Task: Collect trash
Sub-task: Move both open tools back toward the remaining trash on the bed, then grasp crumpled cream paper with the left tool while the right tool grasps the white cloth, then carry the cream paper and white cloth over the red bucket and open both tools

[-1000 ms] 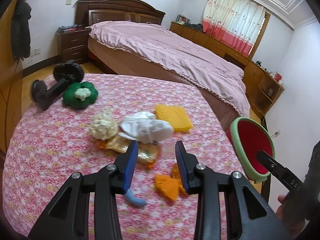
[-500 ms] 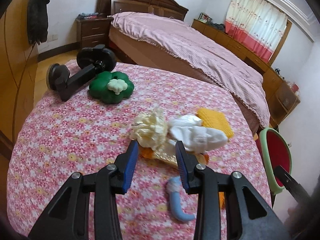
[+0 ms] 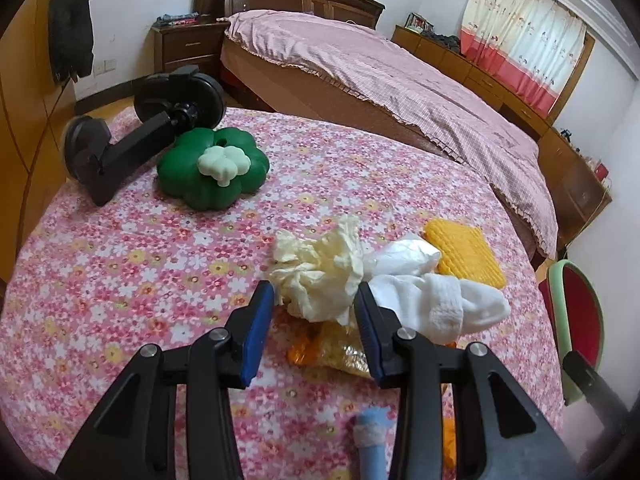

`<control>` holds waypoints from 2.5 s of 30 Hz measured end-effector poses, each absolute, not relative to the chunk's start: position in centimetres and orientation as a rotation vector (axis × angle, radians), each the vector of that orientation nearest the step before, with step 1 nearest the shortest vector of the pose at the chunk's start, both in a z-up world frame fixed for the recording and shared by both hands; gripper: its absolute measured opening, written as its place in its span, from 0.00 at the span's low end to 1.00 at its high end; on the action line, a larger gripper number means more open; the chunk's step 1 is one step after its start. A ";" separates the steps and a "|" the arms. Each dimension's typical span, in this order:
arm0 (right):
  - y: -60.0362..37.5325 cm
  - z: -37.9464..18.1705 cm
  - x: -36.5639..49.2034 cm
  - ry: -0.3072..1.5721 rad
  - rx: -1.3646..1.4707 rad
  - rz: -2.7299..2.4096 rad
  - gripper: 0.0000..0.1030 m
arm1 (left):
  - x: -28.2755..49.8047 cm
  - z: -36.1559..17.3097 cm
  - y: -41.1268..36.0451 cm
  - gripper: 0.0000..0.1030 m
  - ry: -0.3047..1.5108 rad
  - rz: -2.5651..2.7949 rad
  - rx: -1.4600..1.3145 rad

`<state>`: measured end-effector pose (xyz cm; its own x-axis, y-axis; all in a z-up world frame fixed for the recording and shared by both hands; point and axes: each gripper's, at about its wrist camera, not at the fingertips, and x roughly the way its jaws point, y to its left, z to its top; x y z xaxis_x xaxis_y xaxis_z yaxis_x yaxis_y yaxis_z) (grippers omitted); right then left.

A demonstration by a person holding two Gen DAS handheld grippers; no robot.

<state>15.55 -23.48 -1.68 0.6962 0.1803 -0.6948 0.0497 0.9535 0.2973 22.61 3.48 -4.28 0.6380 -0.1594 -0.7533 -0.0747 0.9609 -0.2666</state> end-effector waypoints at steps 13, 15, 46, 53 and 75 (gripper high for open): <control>-21.3 -1.6 16.6 0.814 0.269 0.112 0.47 | 21.6 -3.6 5.0 0.22 0.824 -0.098 -0.354; -20.5 -1.4 16.9 0.810 0.256 0.126 0.47 | 21.1 -3.2 5.5 0.22 0.809 -0.089 -0.358; -10.9 -3.9 21.4 0.856 0.146 0.309 0.21 | 16.6 -3.0 9.5 0.22 0.771 0.001 -0.384; -12.0 -2.5 19.4 0.803 0.166 0.312 0.18 | 15.3 -2.1 8.9 0.22 0.759 -0.015 -0.381; -21.1 3.2 10.3 0.618 0.288 0.192 0.18 | 12.1 2.3 1.5 0.22 0.719 -0.180 -0.338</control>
<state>10.34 -21.10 3.20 0.7991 0.2617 -0.5413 -0.0908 0.9425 0.3216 12.06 1.53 2.30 0.7401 -0.2757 -0.6134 0.0456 0.9306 -0.3632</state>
